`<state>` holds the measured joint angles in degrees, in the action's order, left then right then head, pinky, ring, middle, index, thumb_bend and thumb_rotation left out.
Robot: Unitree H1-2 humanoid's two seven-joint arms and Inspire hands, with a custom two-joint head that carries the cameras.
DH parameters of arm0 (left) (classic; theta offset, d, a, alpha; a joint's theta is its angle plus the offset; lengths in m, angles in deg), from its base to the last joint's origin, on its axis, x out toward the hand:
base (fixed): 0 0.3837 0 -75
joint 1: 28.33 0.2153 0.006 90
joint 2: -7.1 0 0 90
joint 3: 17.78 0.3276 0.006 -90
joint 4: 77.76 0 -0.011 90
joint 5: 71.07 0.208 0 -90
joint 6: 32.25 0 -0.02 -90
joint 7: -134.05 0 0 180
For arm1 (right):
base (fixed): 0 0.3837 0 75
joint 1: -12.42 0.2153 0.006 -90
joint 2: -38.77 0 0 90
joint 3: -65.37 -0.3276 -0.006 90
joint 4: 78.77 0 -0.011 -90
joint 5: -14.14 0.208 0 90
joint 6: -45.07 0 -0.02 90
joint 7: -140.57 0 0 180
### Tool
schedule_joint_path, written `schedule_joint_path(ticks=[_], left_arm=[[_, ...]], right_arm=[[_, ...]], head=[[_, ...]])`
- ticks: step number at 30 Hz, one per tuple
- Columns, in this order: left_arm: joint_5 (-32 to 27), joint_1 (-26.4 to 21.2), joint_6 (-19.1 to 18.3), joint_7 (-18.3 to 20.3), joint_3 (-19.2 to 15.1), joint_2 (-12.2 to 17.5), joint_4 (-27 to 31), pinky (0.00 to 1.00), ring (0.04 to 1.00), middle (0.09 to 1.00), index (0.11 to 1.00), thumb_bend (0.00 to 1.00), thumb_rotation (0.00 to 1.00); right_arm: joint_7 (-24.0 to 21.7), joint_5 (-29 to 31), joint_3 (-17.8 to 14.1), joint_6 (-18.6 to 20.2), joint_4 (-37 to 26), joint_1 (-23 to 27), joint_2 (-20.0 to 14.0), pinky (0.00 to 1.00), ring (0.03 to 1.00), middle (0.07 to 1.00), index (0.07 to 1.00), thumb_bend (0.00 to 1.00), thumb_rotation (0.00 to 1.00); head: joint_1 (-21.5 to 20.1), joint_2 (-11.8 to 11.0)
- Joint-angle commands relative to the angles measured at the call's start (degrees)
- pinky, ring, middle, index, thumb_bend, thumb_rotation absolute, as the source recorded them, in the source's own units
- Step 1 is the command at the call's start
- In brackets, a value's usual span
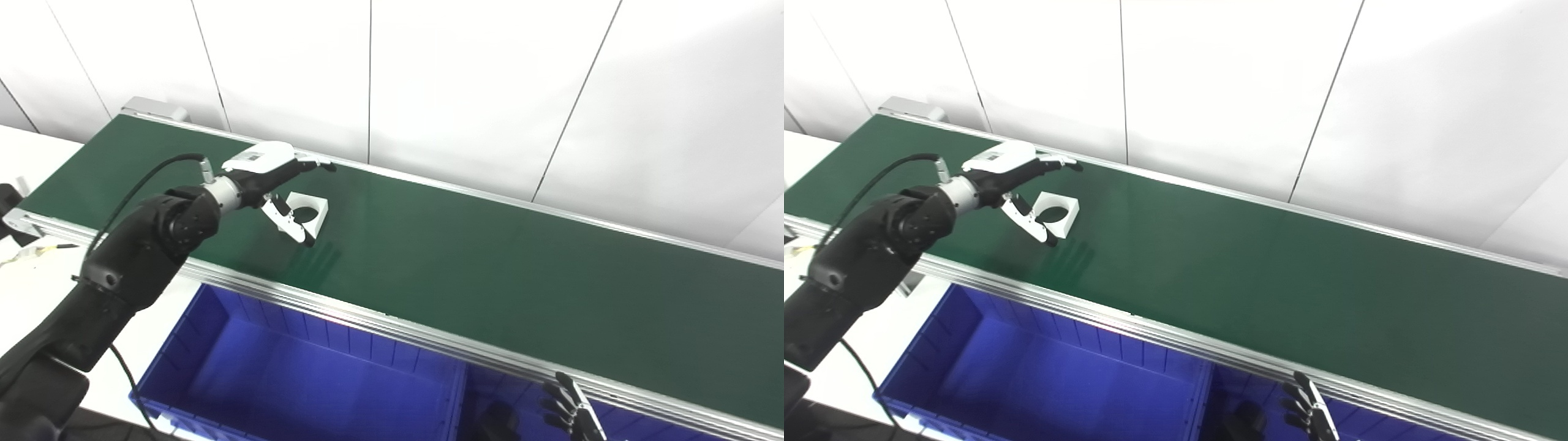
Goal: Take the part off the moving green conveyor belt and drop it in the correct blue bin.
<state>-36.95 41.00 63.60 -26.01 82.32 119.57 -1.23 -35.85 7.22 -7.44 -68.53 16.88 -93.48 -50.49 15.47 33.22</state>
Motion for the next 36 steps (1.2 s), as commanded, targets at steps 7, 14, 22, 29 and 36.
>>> schedule_joint_path(ticks=[7, 14, 22, 29, 36], left_arm=[[4.07, -7.34, 1.83, -4.05, 3.63, -1.06, -6.95, 0.82, 0.887, 0.912, 0.876, 0.88, 0.2], [7.15, -10.54, 3.17, -8.07, 7.22, -3.04, -13.68, 0.84, 0.898, 0.923, 0.883, 0.87, 0.16], [8.61, -13.31, 0.82, -8.7, 8.99, -5.42, -17.9, 0.8, 0.897, 0.928, 0.869, 0.83, 0.1], [11.17, -15.19, -0.08, -8.61, 11.96, -6.65, -20.48, 0.69, 0.839, 0.898, 0.847, 0.81, 0.02], [10.36, -15.23, -3.82, -5.96, 12.73, -7.34, -20.76, 0.53, 0.672, 0.826, 0.819, 0.75, 0.0]], right_arm=[[2.15, 0.38, 0.24, -3.33, -2.9, -0.45, -0.27, 0.75, 0.806, 0.856, 0.93, 0.79, 0.46], [3.16, 0.05, 0.8, -3.33, -3.58, -0.92, -0.49, 0.75, 0.8, 0.854, 0.928, 0.79, 0.48], [4.18, 0.02, 1.5, -3.33, -4.35, -1.34, -0.82, 0.75, 0.787, 0.85, 0.927, 0.78, 0.48], [4.72, 0.53, 1.81, -3.33, -4.98, -1.75, -0.95, 0.74, 0.782, 0.844, 0.923, 0.79, 0.49], [4.56, 0.98, 1.55, -3.33, -5.19, -1.95, -0.96, 0.74, 0.782, 0.844, 0.921, 0.78, 0.49]], head=[[-0.14, 0.44], [-0.19, 0.59], [-0.24, 1.05], [-0.14, 1.4], [-0.03, 1.6]])
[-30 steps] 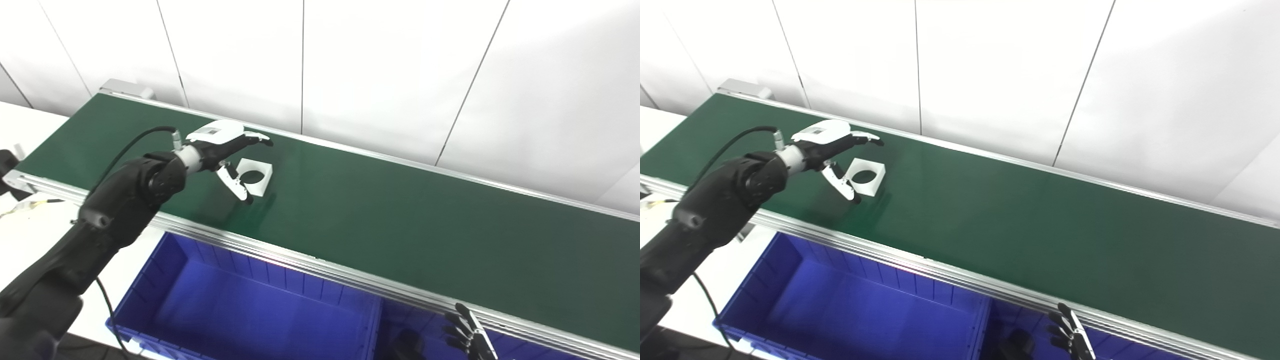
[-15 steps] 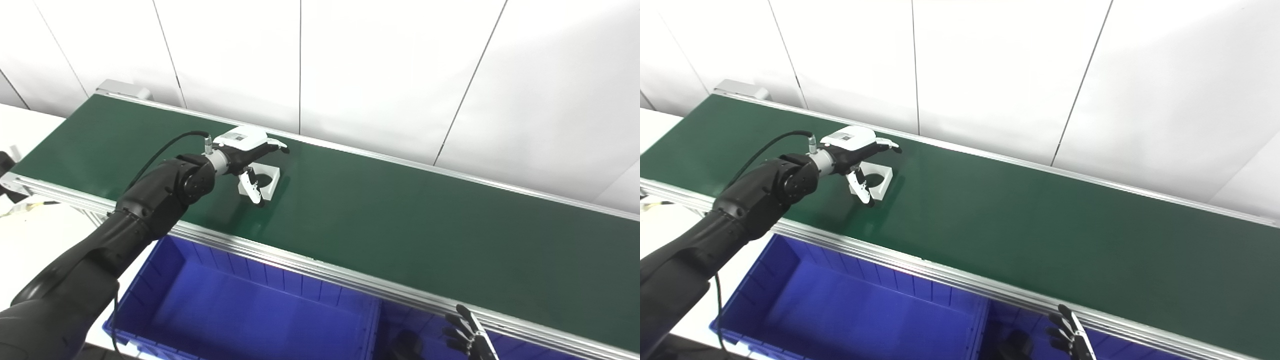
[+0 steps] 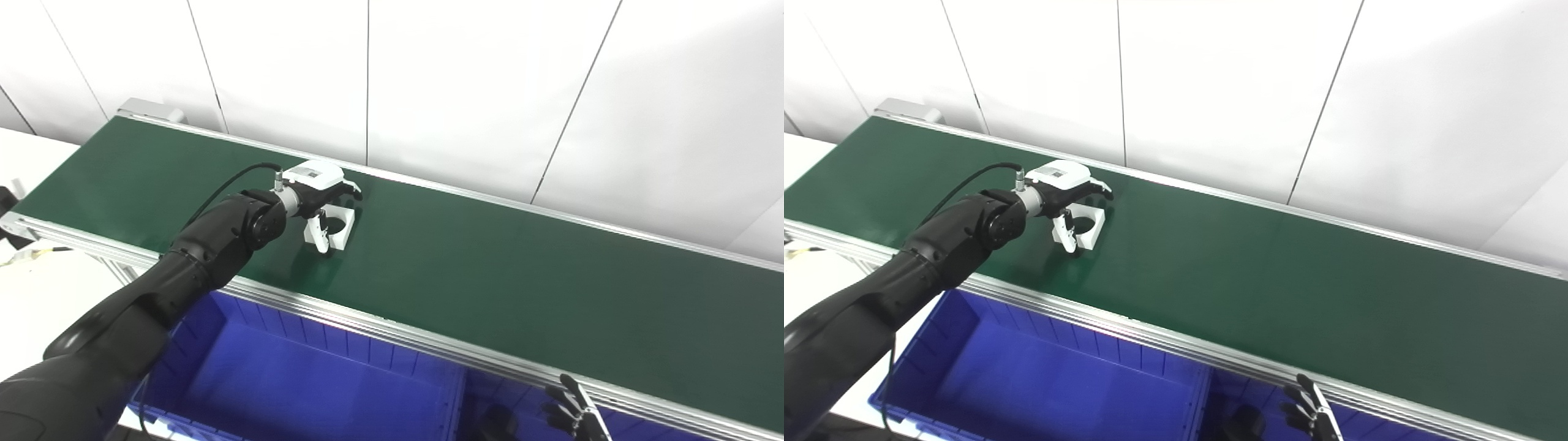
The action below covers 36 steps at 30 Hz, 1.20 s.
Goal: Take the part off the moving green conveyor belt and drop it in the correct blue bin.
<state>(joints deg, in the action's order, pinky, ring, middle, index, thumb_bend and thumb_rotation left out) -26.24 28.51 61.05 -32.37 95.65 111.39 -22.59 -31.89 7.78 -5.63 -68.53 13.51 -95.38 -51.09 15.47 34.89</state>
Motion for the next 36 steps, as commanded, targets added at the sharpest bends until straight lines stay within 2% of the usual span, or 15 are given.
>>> schedule_joint_path(ticks=[1, 4, 5, 6, 9, 16, 21, 26, 29, 32, 36], left_arm=[[-0.66, -2.73, -1.51, 1.03, -0.49, 0.83, 0.65, 0.47, 0.59, 0.751, 0.79, 0.7, 0.0], [-1.55, -2.72, -2.32, 2.82, -0.46, 0.46, 0.38, 0.47, 0.535, 0.54, 0.697, 0.57, 0.0], [-1.65, -2.7, -3.0, 3.41, -0.4, 0.24, 0.35, 0.47, 0.534, 0.531, 0.69, 0.56, 0.0], [-1.38, -2.63, -3.59, 3.5, -0.06, 0.0, 0.16, 0.47, 0.527, 0.494, 0.598, 0.53, 0.0], [-0.7, -2.4, -4.11, 2.94, 0.98, -0.55, -0.63, 0.47, 0.53, 0.505, 0.497, 0.52, 0.0], [-1.53, -1.52, -6.11, 2.72, 0.62, -0.71, 0.67, 0.47, 0.532, 0.507, 0.485, 0.52, 0.0], [-2.87, -0.21, -5.46, 1.87, -0.63, 0.12, 3.25, 0.44, 0.514, 0.496, 0.493, 0.52, 0.0], [-7.38, 3.1, -4.94, 0.8, -5.38, 0.43, 9.97, 0.4, 0.474, 0.471, 0.511, 0.52, 0.0], [-12.28, 7.92, -3.43, 0.52, -9.98, 0.87, 19.67, 0.38, 0.45, 0.46, 0.517, 0.52, 0.0], [-17.18, 12.65, -3.98, 0.48, -14.49, 0.07, 28.34, 0.29, 0.36, 0.405, 0.519, 0.51, 0.0], [-22.78, 18.85, -1.03, -0.52, -18.99, -0.52, 37.91, 0.35, 0.39, 0.455, 0.537, 0.5, 0.0]], right_arm=[[0.67, 0.33, -0.29, -3.32, -1.94, -0.1, -0.43, 0.74, 0.78, 0.842, 0.92, 0.78, 0.49], [0.55, 0.55, -0.52, -3.32, -2.11, -0.3, -0.51, 0.73, 0.779, 0.839, 0.919, 0.78, 0.49], [0.39, 0.81, -0.62, -3.32, -2.13, -0.36, -0.52, 0.73, 0.778, 0.838, 0.919, 0.78, 0.49], [0.28, 0.94, -0.71, -3.32, -2.19, -0.42, -0.54, 0.74, 0.778, 0.837, 0.919, 0.78, 0.5], [0.5, 0.72, -0.97, -3.32, -2.32, -0.55, -0.63, 0.74, 0.775, 0.833, 0.917, 0.79, 0.51], [1.05, 0.26, -1.13, -3.32, -2.04, -0.39, -0.65, 0.73, 0.769, 0.83, 0.915, 0.78, 0.52], [1.35, 0.15, -0.87, -3.32, -1.93, -0.26, -0.6, 0.73, 0.769, 0.831, 0.914, 0.79, 0.53], [1.68, -0.36, -0.85, -3.32, -2.53, -0.56, -0.09, 0.72, 0.768, 0.829, 0.91, 0.79, 0.53], [2.28, -0.77, -0.56, -3.32, -3.12, -0.68, 0.04, 0.72, 0.762, 0.825, 0.906, 0.79, 0.51], [2.63, -0.67, -0.32, -3.32, -3.42, -0.71, 0.08, 0.72, 0.763, 0.825, 0.906, 0.79, 0.51], [3.01, -1.38, -0.01, -3.32, -4.33, -0.88, -0.14, 0.71, 0.762, 0.824, 0.908, 0.77, 0.51]], head=[[0.01, 0.01], [-0.08, 0.21], [-0.15, 0.26], [-0.16, 0.27], [-0.22, 0.26], [-0.61, -0.22], [-1.07, -0.37], [-2.06, 0.64], [-2.85, 1.62], [-3.26, 2.11], [-5.19, 3.89]])
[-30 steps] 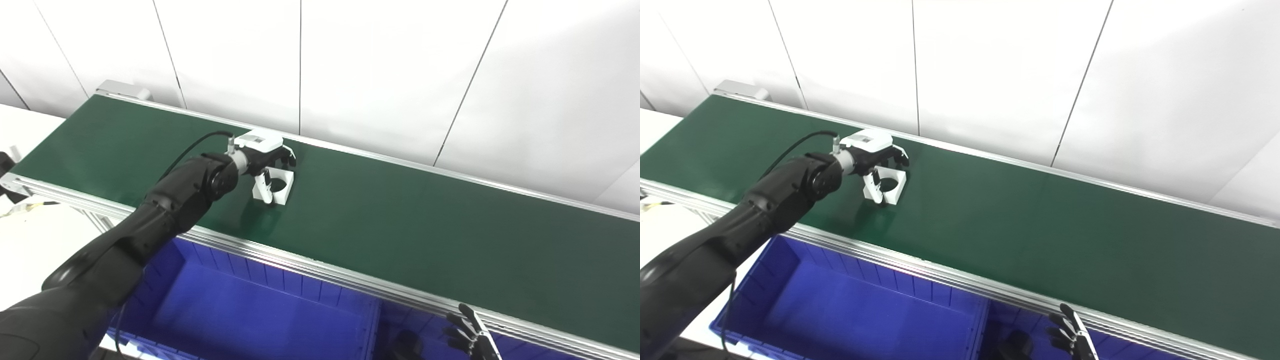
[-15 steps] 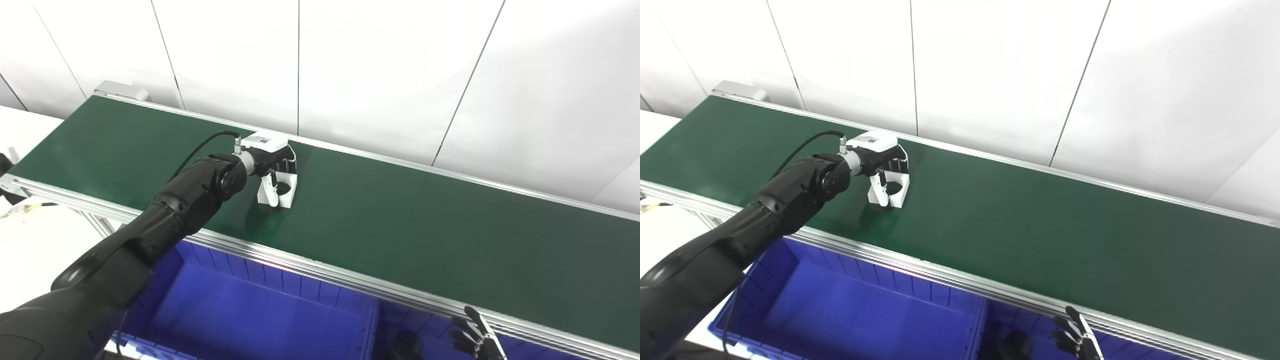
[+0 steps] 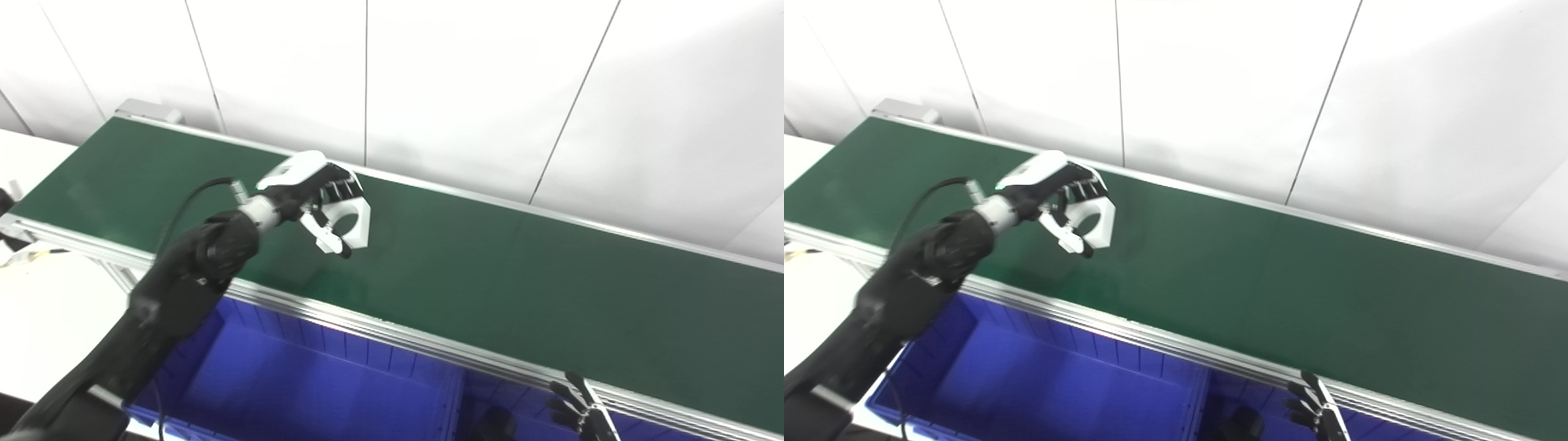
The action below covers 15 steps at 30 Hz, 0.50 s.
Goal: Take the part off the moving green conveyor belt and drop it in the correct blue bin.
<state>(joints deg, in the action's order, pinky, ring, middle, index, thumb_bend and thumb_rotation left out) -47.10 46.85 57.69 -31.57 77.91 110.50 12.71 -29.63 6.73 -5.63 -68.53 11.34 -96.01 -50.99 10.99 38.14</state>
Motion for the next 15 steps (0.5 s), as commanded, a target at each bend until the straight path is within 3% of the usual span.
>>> schedule_joint_path(ticks=[1, 6, 10, 15], left_arm=[[-3.2, 1.88, 3.43, -1.65, -2.01, 0.21, 4.27, 0.35, 0.392, 0.46, 0.537, 0.5, 0.0], [-9.06, 7.37, 13.14, -4.13, -4.68, -1.44, 6.68, 0.36, 0.401, 0.472, 0.539, 0.5, 0.0], [-11.89, 10.92, 24.76, -5.93, -4.53, -3.36, 3.07, 0.38, 0.411, 0.477, 0.547, 0.49, 0.0], [-12.54, 14.51, 26.98, -9.54, -1.14, -3.87, 2.07, 0.39, 0.404, 0.476, 0.556, 0.49, 0.0]], right_arm=[[0.83, -0.47, 0.02, -3.32, -2.34, -0.29, -0.26, 0.71, 0.761, 0.823, 0.906, 0.77, 0.51], [0.62, -0.62, -0.13, -3.32, -3.56, -0.81, 0.19, 0.72, 0.77, 0.827, 0.906, 0.77, 0.51], [0.67, -1.23, -0.25, -3.31, -4.38, -0.91, 1.06, 0.72, 0.77, 0.824, 0.903, 0.78, 0.5], [0.48, -3.33, -0.78, -3.27, -5.43, -1.22, 2.97, 0.73, 0.775, 0.826, 0.9, 0.79, 0.51]], head=[[-0.72, 0.64], [-6.35, 3.86], [-11.27, 5.49], [-16.44, 8.0]])
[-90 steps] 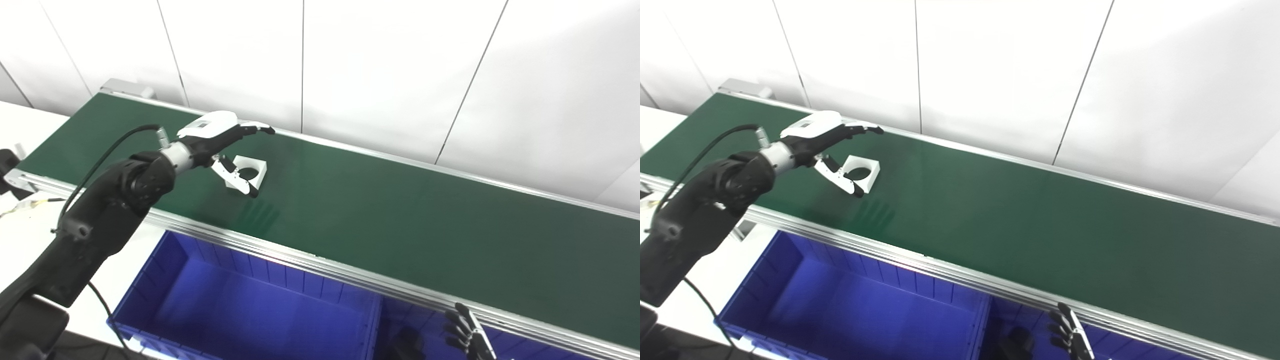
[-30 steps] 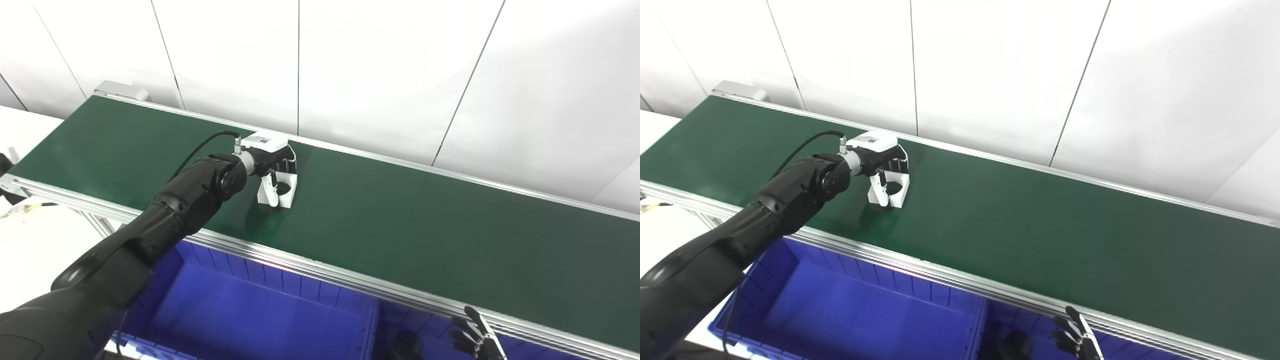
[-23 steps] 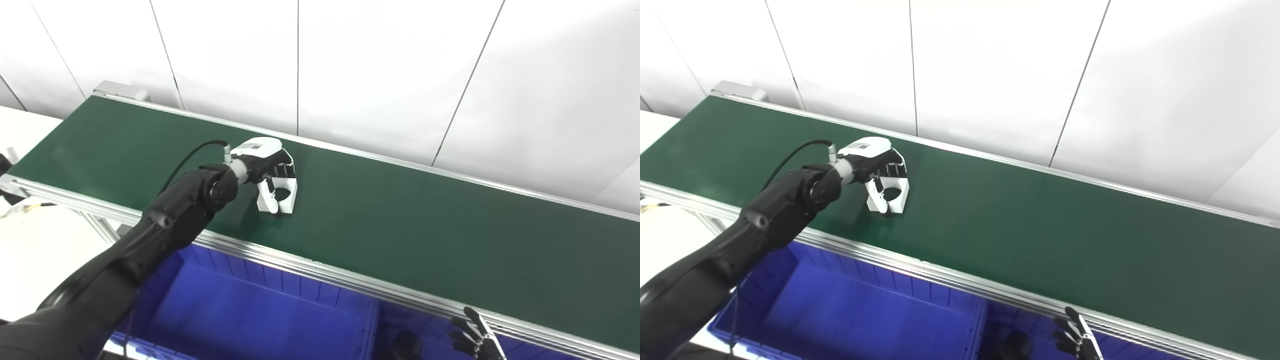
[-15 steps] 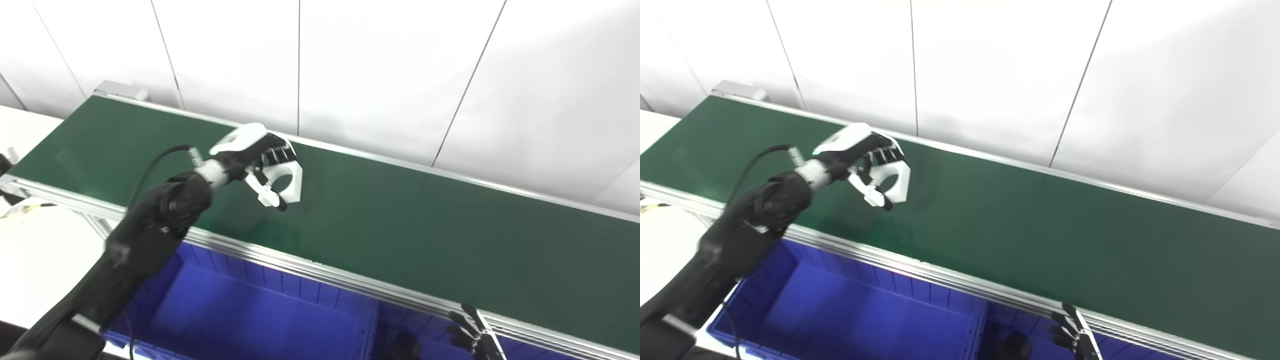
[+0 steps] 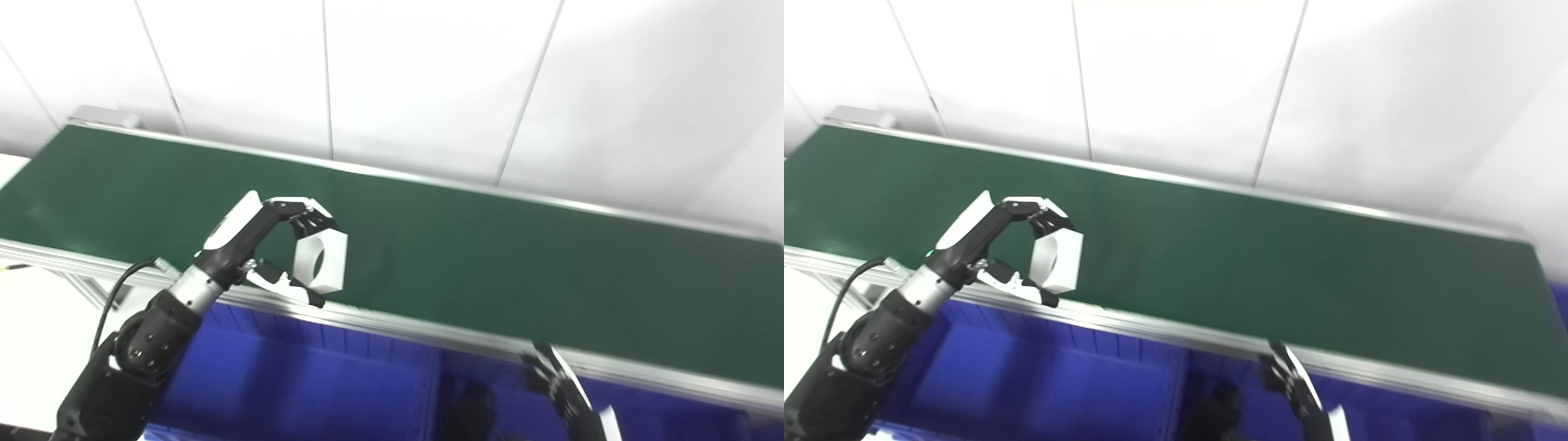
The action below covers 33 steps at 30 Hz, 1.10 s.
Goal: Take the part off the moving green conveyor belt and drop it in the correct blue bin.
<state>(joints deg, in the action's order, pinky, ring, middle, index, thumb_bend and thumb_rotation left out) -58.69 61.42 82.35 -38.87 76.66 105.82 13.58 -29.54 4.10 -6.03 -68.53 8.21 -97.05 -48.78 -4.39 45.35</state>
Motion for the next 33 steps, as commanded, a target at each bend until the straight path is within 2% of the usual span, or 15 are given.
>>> schedule_joint_path(ticks=[1, 2, 5, 6, 7, 9, 15, 20, 22, 26, 30, 33], left_arm=[[-1.23, 0.3, 2.33, -2.63, 0.77, 1.08, 1.33, 0.4, 0.404, 0.476, 0.556, 0.49, 0.0], [-1.06, 0.93, 2.33, -3.19, 1.85, 1.5, 1.35, 0.4, 0.404, 0.477, 0.557, 0.49, 0.0], [0.04, 2.52, 2.33, -5.16, 4.74, 2.56, 1.27, 0.37, 0.397, 0.481, 0.553, 0.49, 0.0], [-0.58, 3.12, 2.33, -5.22, 5.98, 2.79, 1.07, 0.37, 0.395, 0.482, 0.553, 0.49, 0.0], [-1.09, 3.49, 2.33, -5.35, 6.95, 3.03, 0.91, 0.36, 0.395, 0.489, 0.546, 0.49, 0.0], [-1.53, 4.63, 2.33, -4.34, 8.57, 3.53, 0.67, 0.37, 0.397, 0.495, 0.542, 0.49, 0.0], [-1.45, 6.21, 2.32, -2.49, 12.41, 4.03, 0.3, 0.41, 0.415, 0.491, 0.536, 0.5, 0.0], [0.42, 6.38, 2.3, 0.42, 14.58, 3.5, 0.02, 0.42, 0.419, 0.489, 0.538, 0.5, 0.0], [2.74, 6.33, -2.13, 3.29, 15.34, 2.74, 1.18, 0.41, 0.412, 0.479, 0.546, 0.49, 0.0], [6.17, 6.28, -11.99, 5.93, 15.67, -0.91, 2.99, 0.36, 0.39, 0.459, 0.553, 0.49, 0.0], [10.09, 6.21, -18.0, 6.39, 15.93, -4.25, 3.46, 0.38, 0.398, 0.468, 0.559, 0.49, 0.0], [13.64, 5.95, -22.63, 7.04, 16.28, -5.76, 3.87, 0.43, 0.414, 0.487, 0.557, 0.49, 0.0]], right_arm=[[0.31, -1.0, -0.55, -3.28, -2.46, -0.24, 1.15, 0.73, 0.777, 0.827, 0.901, 0.79, 0.51], [-0.04, -1.53, -0.8, -3.2, -2.77, -0.27, 1.77, 0.73, 0.779, 0.828, 0.901, 0.79, 0.51], [-1.24, -2.61, -1.4, -2.49, -3.85, -0.48, 3.23, 0.74, 0.787, 0.835, 0.91, 0.78, 0.53], [-1.53, -2.83, -1.55, -2.19, -4.2, -0.47, 3.69, 0.74, 0.788, 0.836, 0.911, 0.78, 0.53], [-1.81, -2.98, -1.73, -2.01, -4.41, -0.48, 4.06, 0.74, 0.781, 0.833, 0.909, 0.78, 0.53], [-2.28, -3.69, -2.1, -1.21, -5.35, -0.55, 4.96, 0.74, 0.777, 0.829, 0.907, 0.79, 0.53], [-3.76, -3.85, -3.2, 0.34, -6.82, -0.83, 7.23, 0.72, 0.764, 0.819, 0.897, 0.8, 0.54], [-4.81, -4.24, -3.95, 0.65, -7.28, -1.15, 7.91, 0.71, 0.764, 0.819, 0.896, 0.8, 0.53], [-5.19, -4.05, -4.28, 0.46, -7.35, -1.4, 7.92, 0.72, 0.763, 0.817, 0.896, 0.8, 0.54], [-6.05, -3.68, -4.8, 0.4, -7.57, -1.86, 7.8, 0.72, 0.76, 0.815, 0.898, 0.8, 0.54], [-6.84, -3.07, -5.08, 0.43, -7.7, -2.21, 7.81, 0.73, 0.769, 0.82, 0.9, 0.81, 0.54], [-7.13, -3.6, -5.45, 0.47, -7.79, -2.34, 7.93, 0.72, 0.768, 0.82, 0.9, 0.81, 0.55]], head=[[-1.33, 1.01], [-2.84, 2.08], [-4.44, 2.97], [-5.89, 4.31], [-5.89, 4.31], [-8.87, 6.13], [-10.61, 7.33], [-10.47, 7.33], [-9.66, 7.16], [-9.06, 6.89], [-8.52, 6.91], [-8.52, 6.91]])
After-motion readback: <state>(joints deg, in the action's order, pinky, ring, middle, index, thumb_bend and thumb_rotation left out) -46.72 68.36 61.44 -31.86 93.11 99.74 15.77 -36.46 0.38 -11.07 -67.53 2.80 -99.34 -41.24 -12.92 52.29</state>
